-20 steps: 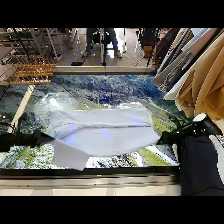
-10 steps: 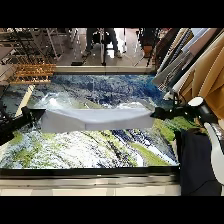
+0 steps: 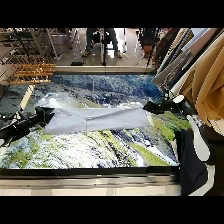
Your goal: Fold the clothes and pants, and hang the long-sleeved shirts on hangers.
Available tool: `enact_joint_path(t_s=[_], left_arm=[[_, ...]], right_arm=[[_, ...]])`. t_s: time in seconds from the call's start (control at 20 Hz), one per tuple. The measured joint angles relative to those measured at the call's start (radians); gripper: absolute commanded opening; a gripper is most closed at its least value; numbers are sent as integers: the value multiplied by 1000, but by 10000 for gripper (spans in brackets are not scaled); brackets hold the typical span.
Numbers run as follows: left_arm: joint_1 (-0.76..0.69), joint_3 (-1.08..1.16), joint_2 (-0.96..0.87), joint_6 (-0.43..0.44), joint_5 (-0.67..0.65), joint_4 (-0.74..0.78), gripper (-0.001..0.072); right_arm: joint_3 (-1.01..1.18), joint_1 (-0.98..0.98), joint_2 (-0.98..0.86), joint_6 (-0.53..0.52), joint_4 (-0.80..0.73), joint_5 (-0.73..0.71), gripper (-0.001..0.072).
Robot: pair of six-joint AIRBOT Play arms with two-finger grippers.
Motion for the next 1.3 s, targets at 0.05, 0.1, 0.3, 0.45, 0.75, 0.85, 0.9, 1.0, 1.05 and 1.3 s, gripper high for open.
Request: enact_joint_path(t_s=[0.05,0.1,0.3,0.45,0.75,0.85,0.9,1.0,1.05,1.3], left_arm=[[11,11,-2,4,-25,-2,378],[21,20,0,10,-58,-5,378],[42,39,49,47,-150,17,352],[26,42,85,93,-180,107,276],[-50,44,108,131,-164,291,78],[-93,44,109,133,-116,352,2],[-115,44,110,130,-96,386,5],[-160,44,110,101,-61,461,4],[-182,44,111,76,-49,506,4],[-311,44,92,-45,-15,726,4]], right_arm=[[3,-15,-5,14,-16,24,464],[5,-33,-9,26,-27,55,465],[-2,-75,-25,43,-43,137,513],[-6,-82,-58,39,-11,153,513],[3,-32,-131,-2,82,157,94],[23,-16,-143,-17,76,167,22],[36,-10,-138,-20,58,190,22],[51,-4,-94,2,-40,233,21],[56,-3,-60,25,-125,253,21],[66,-11,172,107,-526,353,20]])
